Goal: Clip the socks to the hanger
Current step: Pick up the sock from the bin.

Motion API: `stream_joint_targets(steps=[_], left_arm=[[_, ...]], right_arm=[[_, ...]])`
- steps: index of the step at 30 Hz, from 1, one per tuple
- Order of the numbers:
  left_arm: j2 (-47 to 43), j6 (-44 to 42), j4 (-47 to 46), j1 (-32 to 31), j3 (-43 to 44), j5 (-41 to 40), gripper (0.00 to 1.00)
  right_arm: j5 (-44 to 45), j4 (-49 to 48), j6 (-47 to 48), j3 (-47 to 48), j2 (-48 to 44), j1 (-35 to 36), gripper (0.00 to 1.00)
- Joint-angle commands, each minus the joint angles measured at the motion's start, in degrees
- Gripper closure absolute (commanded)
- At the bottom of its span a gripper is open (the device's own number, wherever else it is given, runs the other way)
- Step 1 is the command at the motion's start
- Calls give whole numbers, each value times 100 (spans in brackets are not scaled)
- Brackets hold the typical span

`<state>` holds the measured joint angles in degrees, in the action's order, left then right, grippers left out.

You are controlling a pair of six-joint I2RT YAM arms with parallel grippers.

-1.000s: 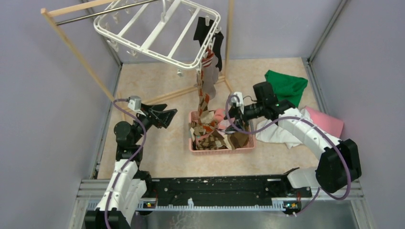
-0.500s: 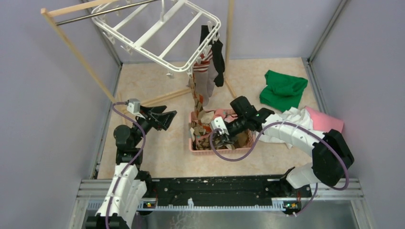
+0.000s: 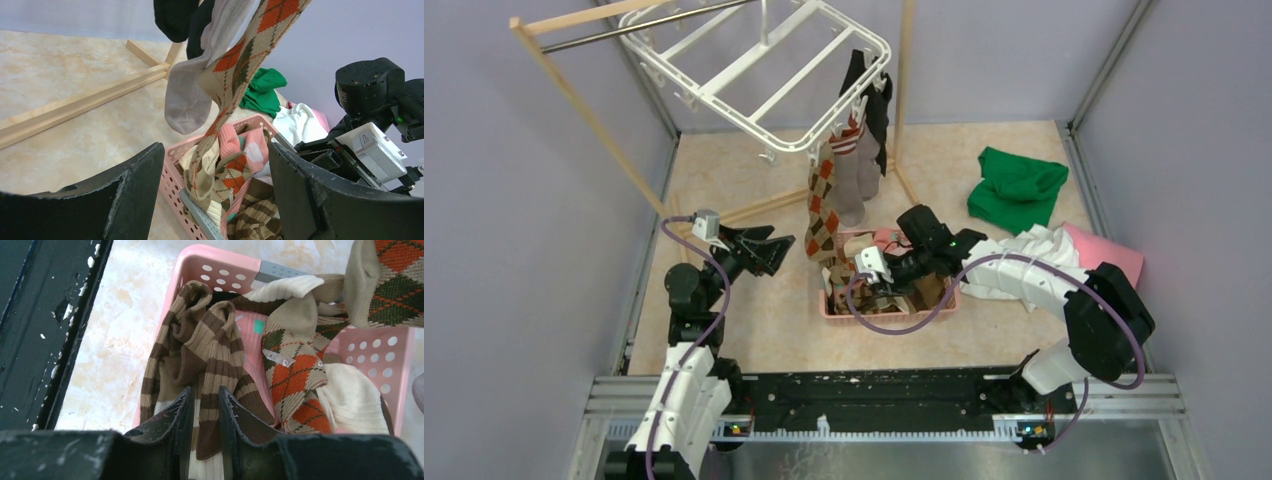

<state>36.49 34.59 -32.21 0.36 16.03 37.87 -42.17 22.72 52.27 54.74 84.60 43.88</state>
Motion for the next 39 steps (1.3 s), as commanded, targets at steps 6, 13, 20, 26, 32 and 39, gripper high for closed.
stream_joint_targets(steps=[6,13,20,26,32,39], left_arm=[[36,13,-365,-17,-5,-1,18],[42,-13,-333,-12,44,20,18],[-4,-69,-265,-18,59,1,17],[-122,-135,-73,-17,93,-14,17],[-509,-164,309,-17,23,-236,13],[-677,-137,408,-13,52,-446,5]], right_arm=[[117,148,-23,-9,-138,56,89],[-479,854,-40,196,-409,-149,73],[-848,129,-1025,496,-381,-549,67],[-207,-315,-1028,798,249,-546,61],[239,-17,-588,1336,973,-460,62],[375,-236,-757,1285,1067,-350,74]])
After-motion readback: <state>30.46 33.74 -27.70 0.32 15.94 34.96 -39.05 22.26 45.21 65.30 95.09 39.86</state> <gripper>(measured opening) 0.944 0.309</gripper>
